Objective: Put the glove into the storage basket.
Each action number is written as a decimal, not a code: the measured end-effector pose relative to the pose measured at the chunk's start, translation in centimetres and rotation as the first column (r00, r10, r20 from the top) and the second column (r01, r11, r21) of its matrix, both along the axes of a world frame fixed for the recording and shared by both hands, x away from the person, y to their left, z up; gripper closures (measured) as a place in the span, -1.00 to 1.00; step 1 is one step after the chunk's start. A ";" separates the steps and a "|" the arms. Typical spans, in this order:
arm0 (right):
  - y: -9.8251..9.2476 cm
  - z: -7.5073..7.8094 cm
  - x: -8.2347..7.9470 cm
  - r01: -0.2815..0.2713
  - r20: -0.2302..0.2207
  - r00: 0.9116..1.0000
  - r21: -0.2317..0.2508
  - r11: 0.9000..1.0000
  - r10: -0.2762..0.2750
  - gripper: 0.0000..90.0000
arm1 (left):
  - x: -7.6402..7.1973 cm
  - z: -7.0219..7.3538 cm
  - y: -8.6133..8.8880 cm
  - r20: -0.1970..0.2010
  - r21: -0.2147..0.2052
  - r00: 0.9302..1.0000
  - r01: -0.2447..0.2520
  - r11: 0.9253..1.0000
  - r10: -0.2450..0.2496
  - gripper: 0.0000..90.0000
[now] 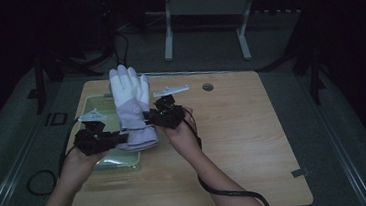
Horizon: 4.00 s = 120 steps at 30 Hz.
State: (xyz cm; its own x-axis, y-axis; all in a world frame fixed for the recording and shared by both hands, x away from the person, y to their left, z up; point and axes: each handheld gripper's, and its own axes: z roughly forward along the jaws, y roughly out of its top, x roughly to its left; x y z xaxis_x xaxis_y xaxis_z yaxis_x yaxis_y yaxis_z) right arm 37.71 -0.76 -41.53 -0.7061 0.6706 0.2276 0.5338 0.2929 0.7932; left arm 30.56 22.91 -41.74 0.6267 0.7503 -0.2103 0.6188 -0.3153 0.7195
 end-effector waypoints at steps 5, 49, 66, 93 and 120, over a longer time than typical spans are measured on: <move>2.9 -0.5 0.1 -0.008 0.000 1.000 0.019 1.000 0.008 0.77 | 0.0 0.0 2.9 -0.015 0.019 1.000 -0.010 1.000 0.010 0.72; 8.8 -6.8 1.9 -0.084 -0.156 0.986 -0.184 0.979 0.056 -0.27 | 2.3 -7.8 6.0 -0.182 0.069 0.975 -0.115 0.991 0.126 -0.47; 2.9 -4.1 1.7 -0.125 -0.057 0.992 -0.168 0.978 0.117 -0.65 | 0.5 -5.3 0.4 0.089 -0.043 0.988 -0.123 0.992 0.126 -0.92; -7.6 -5.8 0.9 -0.075 -0.016 0.997 -0.212 0.974 0.074 -0.67 | -1.4 -7.1 -9.6 0.162 -0.072 0.987 0.021 0.997 -0.009 -0.92; -14.0 -11.8 0.0 -0.036 -0.041 0.999 -0.210 0.977 0.029 -0.67 | -2.9 -11.6 -15.7 0.127 -0.002 0.977 0.172 0.985 -0.171 -0.92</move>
